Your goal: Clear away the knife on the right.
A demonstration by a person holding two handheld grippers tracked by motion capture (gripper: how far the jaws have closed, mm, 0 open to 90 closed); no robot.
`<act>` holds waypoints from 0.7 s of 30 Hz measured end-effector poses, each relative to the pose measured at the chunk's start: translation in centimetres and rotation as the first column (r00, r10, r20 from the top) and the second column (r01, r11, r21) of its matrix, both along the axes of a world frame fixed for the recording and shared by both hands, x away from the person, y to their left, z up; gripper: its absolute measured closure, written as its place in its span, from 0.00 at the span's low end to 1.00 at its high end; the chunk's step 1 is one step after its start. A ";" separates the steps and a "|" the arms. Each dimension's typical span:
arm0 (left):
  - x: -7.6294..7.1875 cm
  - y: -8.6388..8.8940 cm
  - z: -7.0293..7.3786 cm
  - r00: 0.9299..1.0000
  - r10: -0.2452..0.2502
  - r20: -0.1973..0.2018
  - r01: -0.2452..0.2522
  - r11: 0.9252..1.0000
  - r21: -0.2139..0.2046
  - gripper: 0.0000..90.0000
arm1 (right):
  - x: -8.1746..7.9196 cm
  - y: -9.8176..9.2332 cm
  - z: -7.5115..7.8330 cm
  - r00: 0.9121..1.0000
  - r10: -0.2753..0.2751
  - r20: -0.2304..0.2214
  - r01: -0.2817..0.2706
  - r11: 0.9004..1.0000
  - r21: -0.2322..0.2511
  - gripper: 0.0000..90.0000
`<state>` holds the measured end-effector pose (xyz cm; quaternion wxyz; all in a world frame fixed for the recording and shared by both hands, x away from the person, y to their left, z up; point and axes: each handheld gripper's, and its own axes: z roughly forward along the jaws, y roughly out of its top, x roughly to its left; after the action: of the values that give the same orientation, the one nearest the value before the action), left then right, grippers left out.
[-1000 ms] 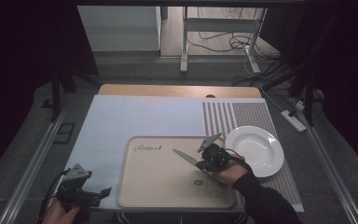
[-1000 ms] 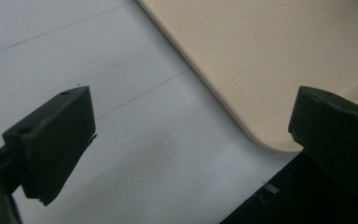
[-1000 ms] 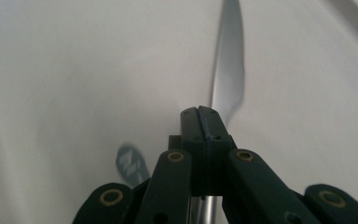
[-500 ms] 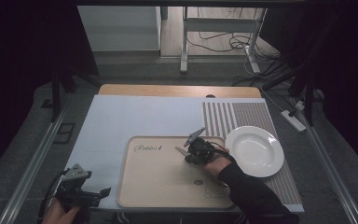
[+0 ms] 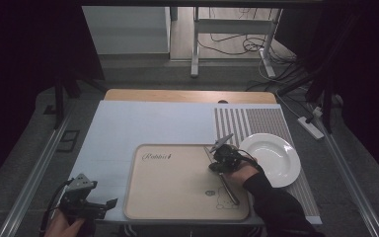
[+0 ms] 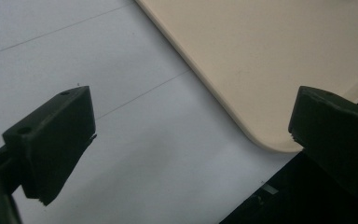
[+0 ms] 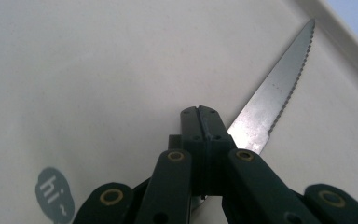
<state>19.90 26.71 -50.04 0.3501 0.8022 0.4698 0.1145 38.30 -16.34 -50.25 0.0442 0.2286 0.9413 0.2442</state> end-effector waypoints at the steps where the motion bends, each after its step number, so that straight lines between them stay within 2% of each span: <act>1: 0.0 0.0 0.0 1.000 0.000 0.000 0.000 1.000 0.000 0.02 | 0.0 -0.3 0.0 1.000 -0.008 -0.004 0.008 1.000 0.003 1.00; 9: 0.0 -0.1 0.0 1.000 0.001 0.000 -0.001 1.000 0.005 0.02 | -0.6 -2.7 0.2 0.998 -0.059 -0.014 0.059 0.998 0.000 1.00; 21: 0.0 -0.1 0.0 1.000 0.004 -0.001 -0.004 1.000 0.008 0.02 | -1.0 -4.7 0.4 0.994 -0.105 0.000 0.105 0.994 -0.022 1.00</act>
<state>19.91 26.61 -50.04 0.3464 0.8029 0.4709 0.1168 37.26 -21.01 -49.84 0.0590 0.2774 0.9307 0.2311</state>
